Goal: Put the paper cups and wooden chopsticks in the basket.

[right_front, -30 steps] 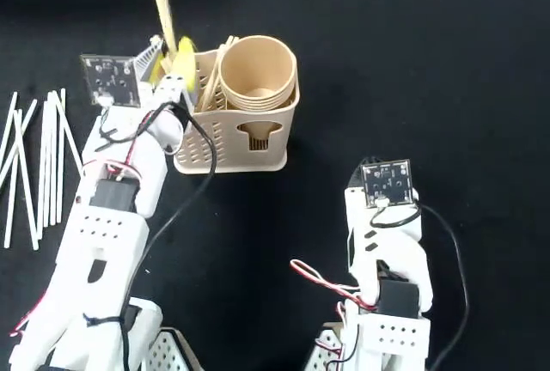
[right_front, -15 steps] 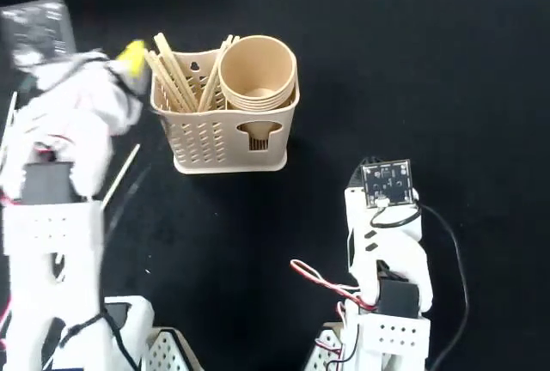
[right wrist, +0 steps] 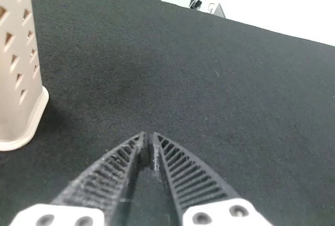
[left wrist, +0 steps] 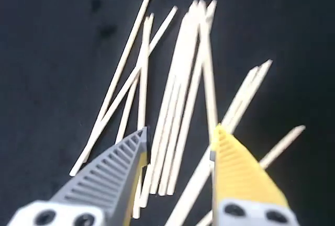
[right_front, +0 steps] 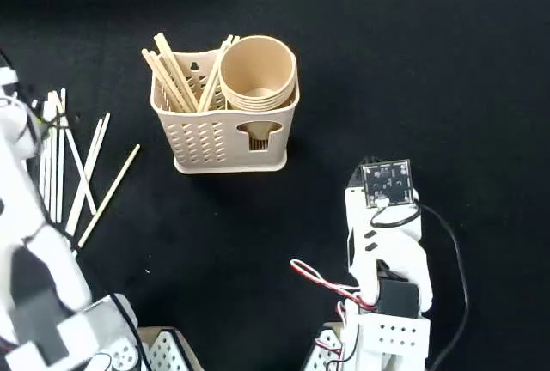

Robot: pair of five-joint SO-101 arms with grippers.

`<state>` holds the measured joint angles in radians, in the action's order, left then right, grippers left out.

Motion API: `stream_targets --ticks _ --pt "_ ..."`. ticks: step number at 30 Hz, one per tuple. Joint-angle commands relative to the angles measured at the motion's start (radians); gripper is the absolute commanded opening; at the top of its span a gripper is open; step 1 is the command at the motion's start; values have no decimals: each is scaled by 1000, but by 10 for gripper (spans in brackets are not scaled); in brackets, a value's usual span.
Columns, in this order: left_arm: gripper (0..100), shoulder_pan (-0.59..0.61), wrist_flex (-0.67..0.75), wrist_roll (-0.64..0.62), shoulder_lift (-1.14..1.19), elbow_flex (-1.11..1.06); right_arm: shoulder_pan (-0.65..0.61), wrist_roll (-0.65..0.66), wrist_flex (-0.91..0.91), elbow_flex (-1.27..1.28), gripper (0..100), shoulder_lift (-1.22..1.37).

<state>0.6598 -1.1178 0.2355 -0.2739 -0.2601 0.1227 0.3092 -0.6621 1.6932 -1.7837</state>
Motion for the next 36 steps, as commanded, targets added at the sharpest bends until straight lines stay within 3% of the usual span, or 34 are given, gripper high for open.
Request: stream_targets --ticks 1,12,18,20,24,30,36 --pt "198 31 80 94 180 59 -11 6 -2 -4 11 -13" --pt "193 31 133 118 733 351 -11 6 -3 -4 11 -13" --pt "90 30 58 124 947 504 -11 6 -2 -4 11 -13" --pt "32 24 -20 124 974 549 -11 6 -2 -4 11 -13" --pt "27 4 -137 124 980 596 -11 6 -2 -4 11 -13" --pt "29 -48 -224 124 947 598 -11 6 -2 -4 11 -13" --pt "29 -76 -285 117 772 541 -11 6 -2 -4 11 -13"
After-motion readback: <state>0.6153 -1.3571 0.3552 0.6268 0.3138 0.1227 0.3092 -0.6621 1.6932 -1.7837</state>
